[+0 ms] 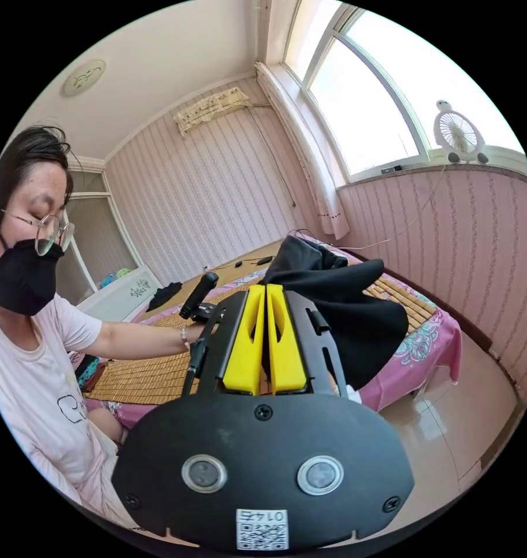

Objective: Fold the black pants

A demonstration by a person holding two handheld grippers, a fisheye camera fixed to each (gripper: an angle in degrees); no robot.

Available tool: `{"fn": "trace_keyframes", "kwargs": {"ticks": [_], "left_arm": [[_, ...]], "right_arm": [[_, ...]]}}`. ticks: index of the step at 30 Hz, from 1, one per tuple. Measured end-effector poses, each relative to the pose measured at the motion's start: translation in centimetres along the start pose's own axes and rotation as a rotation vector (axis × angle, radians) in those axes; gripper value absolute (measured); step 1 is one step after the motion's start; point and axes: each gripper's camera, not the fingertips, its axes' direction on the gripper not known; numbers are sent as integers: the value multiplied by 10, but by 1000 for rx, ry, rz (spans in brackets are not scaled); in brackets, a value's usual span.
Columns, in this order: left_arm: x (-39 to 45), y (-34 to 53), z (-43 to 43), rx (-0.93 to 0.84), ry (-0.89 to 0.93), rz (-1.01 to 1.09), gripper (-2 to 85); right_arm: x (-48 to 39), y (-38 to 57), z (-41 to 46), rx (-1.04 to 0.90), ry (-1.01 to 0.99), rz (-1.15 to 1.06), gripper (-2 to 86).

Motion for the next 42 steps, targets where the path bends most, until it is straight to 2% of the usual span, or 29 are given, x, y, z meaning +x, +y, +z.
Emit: {"fn": "trace_keyframes", "kwargs": {"ticks": [2,4,6,7,10,12,15,17,18,20,22,24,25,27,29,30,31,33,34,36,38,40,42], "left_arm": [[5,47,-68,57,-59,-33,-9],[7,104,-140,114,-134,-97,-10],[9,184,-236,133,-283,-219,-10],[9,204,-260,143,-301,-259,-10],[33,295,-389,232,-506,-424,-10],[70,351,-488,335,-709,-498,-10],[118,395,-586,465,-866,-529,-10],[142,409,-624,530,-904,-507,-10],[153,415,-639,557,-894,-487,-10],[163,420,-644,572,-849,-458,-9],[166,423,-627,561,-740,-433,-9],[170,433,-564,555,-490,-387,-7],[170,436,-541,546,-428,-385,-7],[168,452,-440,432,-237,-453,-4],[167,470,-377,292,-165,-591,-4],[171,479,-350,234,-123,-636,-4],[174,483,-342,222,-100,-641,-4],[184,490,-334,224,-28,-628,-5],[186,490,-336,226,-24,-611,-4],[189,486,-347,217,-48,-552,12],[187,487,-356,188,-55,-569,36],[183,496,-368,163,-101,-620,49],[174,518,-387,120,-239,-726,56]], "right_arm": [[-29,-12,3,-14,-87,-32,-3],[-75,-23,19,-9,-282,-39,-3],[-117,-26,41,-3,-465,-4,-3],[-150,-26,59,-7,-570,-2,-3],[-239,-29,97,-16,-766,17,-3],[-287,-34,110,-7,-807,10,-3],[-340,-39,125,5,-770,16,-3],[-355,-36,139,-37,-755,28,-2],[-361,-30,152,-83,-683,15,-1],[-362,-11,174,-175,-537,-24,0],[-347,28,212,-358,-343,-48,4],[-328,65,235,-499,-231,-29,10],[-314,91,243,-564,-190,10,16],[-300,126,251,-656,-179,76,37],[-298,154,259,-732,-220,95,89],[-301,170,267,-777,-256,120,142],[-305,184,280,-836,-303,162,197],[-317,204,304,-935,-426,208,233],[-326,215,322,-984,-480,221,238],[-344,233,349,-1036,-466,204,238],[-364,252,378,-1100,-369,102,232],[-392,275,411,-1160,-189,-90,223],[-414,294,430,-1180,-88,-268,223]]}}
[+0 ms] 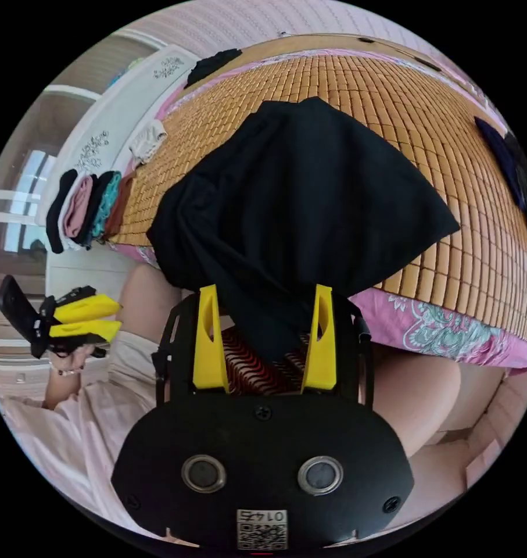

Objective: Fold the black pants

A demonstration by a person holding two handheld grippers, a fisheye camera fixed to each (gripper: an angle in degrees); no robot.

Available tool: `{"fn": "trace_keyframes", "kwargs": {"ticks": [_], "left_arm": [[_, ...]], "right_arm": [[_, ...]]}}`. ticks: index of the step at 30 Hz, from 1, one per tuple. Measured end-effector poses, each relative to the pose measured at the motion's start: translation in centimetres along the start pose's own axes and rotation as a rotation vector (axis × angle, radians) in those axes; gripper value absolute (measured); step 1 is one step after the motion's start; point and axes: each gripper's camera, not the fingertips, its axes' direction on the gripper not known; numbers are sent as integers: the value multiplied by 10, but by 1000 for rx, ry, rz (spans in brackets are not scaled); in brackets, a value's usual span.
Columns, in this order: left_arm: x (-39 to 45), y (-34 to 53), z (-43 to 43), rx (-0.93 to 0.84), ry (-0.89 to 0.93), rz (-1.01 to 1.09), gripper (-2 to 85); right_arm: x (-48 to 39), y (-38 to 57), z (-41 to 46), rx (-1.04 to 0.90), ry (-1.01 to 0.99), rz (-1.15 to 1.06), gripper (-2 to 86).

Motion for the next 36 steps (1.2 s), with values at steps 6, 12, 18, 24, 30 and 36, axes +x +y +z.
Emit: {"fn": "trace_keyframes", "kwargs": {"ticks": [6,12,18,24,30,36], "left_arm": [[-81,6,-25,-7,-165,-308,100],[-108,-22,-1,-132,-234,-379,133],[-92,-33,16,-306,-337,-267,61],[-83,-31,-57,-141,-313,-223,8],[-92,-65,-181,206,-329,-226,-7],[-114,-98,-308,479,-456,-239,-8]], "right_arm": [[-62,-30,69,-175,250,-215,229],[-90,-40,71,-66,40,-253,152],[-79,-66,150,-314,178,-292,30],[-28,-71,85,-129,33,-218,-2],[41,-75,-73,290,174,-143,-4],[101,-66,-212,615,433,48,-2]]}}
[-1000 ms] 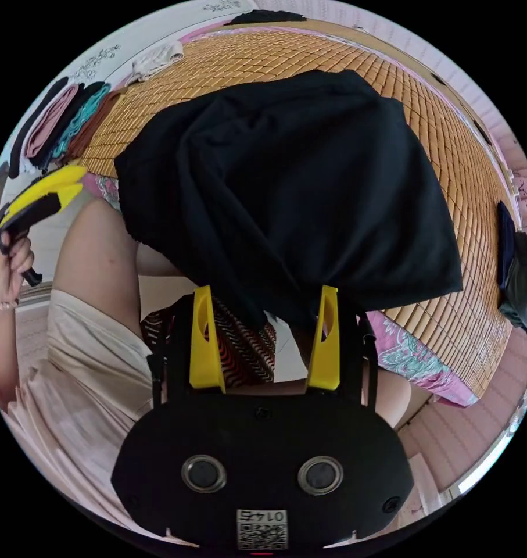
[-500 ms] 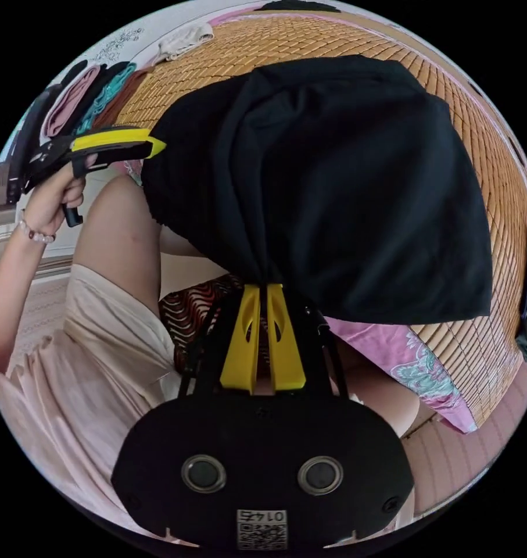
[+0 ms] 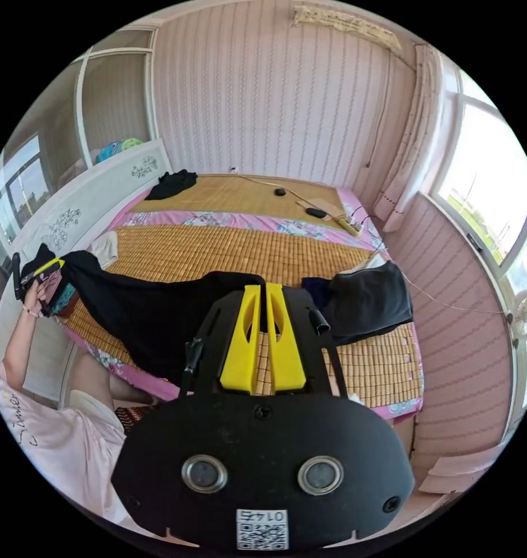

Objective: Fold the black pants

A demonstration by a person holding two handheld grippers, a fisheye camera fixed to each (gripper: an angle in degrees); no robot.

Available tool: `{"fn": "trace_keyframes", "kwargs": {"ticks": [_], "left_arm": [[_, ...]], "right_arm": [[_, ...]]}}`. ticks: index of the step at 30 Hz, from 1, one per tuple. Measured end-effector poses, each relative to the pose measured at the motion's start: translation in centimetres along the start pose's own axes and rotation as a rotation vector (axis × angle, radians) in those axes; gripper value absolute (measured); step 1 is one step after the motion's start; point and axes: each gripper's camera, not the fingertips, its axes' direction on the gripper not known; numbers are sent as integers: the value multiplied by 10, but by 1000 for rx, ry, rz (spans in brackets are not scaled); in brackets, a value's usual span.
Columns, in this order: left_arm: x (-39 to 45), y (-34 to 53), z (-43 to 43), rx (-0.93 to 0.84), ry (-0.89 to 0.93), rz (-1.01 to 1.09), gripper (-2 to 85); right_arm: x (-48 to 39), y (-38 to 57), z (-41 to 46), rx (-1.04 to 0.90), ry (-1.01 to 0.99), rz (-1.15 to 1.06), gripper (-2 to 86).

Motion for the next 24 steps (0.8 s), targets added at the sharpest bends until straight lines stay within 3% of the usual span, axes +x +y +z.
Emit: {"fn": "trace_keyframes", "kwargs": {"ticks": [3,6,12,16,24], "left_arm": [[-39,2,-43,90,-65,-23,-2],[-81,43,-57,14,-65,-91,15],[-148,194,-6,-371,-34,-439,61],[-166,236,-6,-462,-4,-572,65],[-186,213,1,-356,131,-691,85]], "right_arm": [[18,10,-6,35,191,9,2],[23,48,19,-28,263,1,15],[14,174,155,-441,108,138,41],[-25,218,215,-666,18,50,74],[-122,147,257,-584,-98,-214,93]]}}
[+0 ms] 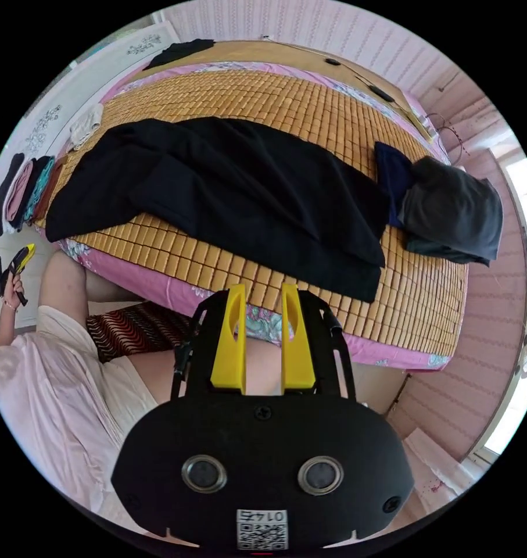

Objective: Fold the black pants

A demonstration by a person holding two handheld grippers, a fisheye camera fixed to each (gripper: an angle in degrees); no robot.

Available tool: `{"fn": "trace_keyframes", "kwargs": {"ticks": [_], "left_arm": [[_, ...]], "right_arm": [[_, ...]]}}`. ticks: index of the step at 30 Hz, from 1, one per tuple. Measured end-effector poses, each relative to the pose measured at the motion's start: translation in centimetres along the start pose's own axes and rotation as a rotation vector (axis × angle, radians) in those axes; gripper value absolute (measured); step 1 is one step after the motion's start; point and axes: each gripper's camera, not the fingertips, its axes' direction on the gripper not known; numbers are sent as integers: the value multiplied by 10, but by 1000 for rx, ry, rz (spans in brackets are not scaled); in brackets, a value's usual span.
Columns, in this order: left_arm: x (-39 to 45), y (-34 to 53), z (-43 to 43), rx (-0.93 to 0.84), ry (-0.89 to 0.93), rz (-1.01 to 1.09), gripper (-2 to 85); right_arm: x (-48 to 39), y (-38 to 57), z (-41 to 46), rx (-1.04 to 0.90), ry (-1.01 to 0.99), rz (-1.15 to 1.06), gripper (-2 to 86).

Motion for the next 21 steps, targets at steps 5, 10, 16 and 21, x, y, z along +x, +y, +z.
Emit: {"fn": "trace_keyframes", "kwargs": {"ticks": [5,10,16,21], "left_arm": [[13,-27,25,-20,-66,4,102],[9,-47,72,-206,-203,47,79],[-12,-50,83,-292,-169,3,13],[-27,-38,49,-171,-38,-12,15]], "right_arm": [[-95,-73,12,38,-64,-224,113],[-208,-130,30,12,-137,-494,94],[-334,-224,-3,79,-66,-835,139],[-425,-304,12,58,42,-953,167]]}}
